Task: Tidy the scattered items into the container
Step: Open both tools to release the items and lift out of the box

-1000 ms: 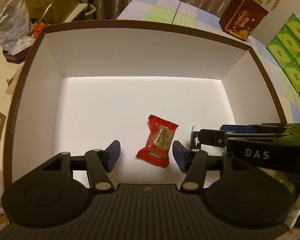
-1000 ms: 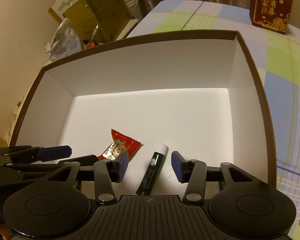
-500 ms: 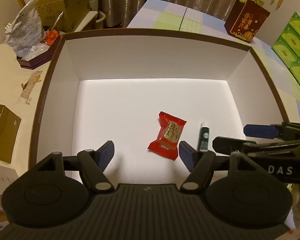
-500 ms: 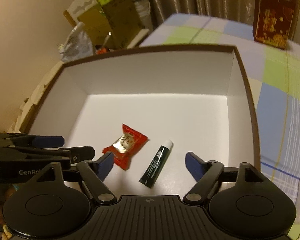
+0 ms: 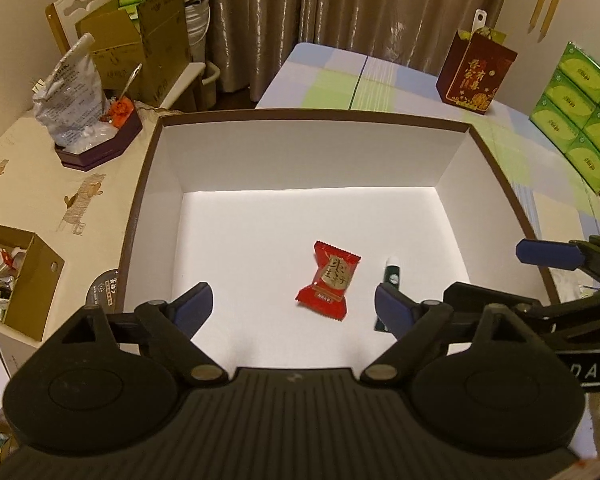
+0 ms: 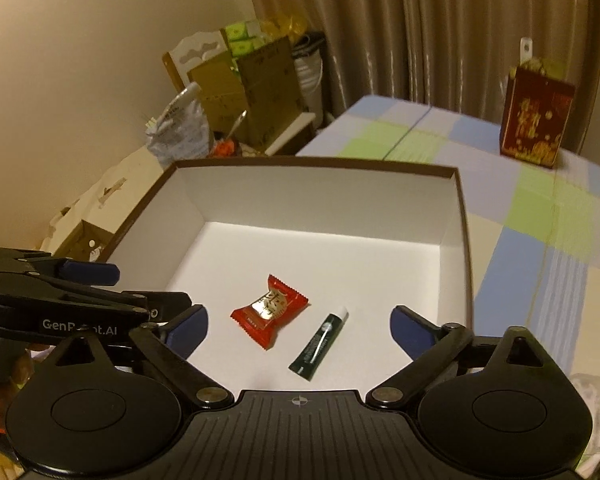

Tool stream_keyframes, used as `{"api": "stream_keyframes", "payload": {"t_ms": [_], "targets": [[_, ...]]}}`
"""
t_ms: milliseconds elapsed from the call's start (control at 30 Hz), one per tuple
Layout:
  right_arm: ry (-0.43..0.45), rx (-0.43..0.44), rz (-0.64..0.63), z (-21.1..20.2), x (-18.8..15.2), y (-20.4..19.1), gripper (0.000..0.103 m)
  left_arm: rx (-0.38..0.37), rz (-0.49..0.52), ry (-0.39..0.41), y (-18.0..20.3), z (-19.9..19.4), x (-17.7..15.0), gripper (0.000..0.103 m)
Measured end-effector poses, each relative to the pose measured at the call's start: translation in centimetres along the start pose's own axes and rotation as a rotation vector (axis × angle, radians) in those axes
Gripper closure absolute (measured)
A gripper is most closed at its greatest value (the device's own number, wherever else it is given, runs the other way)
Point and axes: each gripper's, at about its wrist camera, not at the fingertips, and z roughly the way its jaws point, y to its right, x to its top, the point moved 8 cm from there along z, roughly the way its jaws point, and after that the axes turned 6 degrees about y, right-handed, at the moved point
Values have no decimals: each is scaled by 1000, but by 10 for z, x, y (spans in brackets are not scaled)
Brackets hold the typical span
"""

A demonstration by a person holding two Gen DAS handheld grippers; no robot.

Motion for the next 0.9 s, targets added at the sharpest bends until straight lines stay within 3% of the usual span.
{"api": "stream_keyframes", "payload": {"t_ms": [433,900], "targets": [[85,-32,-117,-51,-21,-8,2,28,8,26,22,-41,-29,11],[44,4,-130,-82,-61,7,2,55,15,-10,49,-58,-71,11]]}}
